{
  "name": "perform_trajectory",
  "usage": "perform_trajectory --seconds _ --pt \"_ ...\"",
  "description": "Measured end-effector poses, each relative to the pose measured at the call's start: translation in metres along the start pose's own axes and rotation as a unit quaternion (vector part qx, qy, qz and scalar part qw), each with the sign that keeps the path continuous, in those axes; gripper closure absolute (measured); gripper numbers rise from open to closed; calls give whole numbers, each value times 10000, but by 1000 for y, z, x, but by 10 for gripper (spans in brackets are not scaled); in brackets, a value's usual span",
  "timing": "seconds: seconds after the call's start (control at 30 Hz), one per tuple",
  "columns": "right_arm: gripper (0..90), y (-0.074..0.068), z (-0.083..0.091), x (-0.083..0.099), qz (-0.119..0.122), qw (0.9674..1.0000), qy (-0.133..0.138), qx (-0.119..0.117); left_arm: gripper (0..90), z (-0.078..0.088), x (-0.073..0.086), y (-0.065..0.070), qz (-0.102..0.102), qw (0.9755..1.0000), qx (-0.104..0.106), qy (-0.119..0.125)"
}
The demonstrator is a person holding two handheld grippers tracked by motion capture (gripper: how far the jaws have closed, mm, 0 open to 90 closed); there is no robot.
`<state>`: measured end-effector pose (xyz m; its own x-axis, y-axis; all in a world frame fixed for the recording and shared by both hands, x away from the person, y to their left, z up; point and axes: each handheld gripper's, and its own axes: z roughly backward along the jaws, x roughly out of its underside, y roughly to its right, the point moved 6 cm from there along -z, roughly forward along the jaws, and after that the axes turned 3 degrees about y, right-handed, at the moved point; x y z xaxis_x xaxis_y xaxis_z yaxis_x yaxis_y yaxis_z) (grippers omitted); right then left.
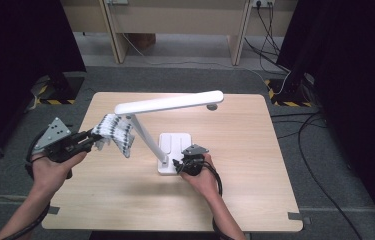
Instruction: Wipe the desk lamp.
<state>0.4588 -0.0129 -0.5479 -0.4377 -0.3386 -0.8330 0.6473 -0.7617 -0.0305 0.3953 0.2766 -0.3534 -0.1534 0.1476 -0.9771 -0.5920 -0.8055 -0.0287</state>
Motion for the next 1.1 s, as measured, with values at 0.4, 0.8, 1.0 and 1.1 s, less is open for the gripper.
perform_trajectory --seconds 0.4,0.8,1.0,1.1 --pt "474 0 0 0 2 10000 28 15 802 3 -22 -8 -58 9998 -143 150" --pt "475 0 0 0 13 10000 30 -2 802 -4 -44 -11 -34 9993 -297 221" --pt "476 0 0 0 14 10000 37 1 802 -9 -54 -6 -115 9988 -410 260" --pt "476 0 -1 0 6 10000 43 -4 802 -12 -58 -3 -134 9986 -432 282"
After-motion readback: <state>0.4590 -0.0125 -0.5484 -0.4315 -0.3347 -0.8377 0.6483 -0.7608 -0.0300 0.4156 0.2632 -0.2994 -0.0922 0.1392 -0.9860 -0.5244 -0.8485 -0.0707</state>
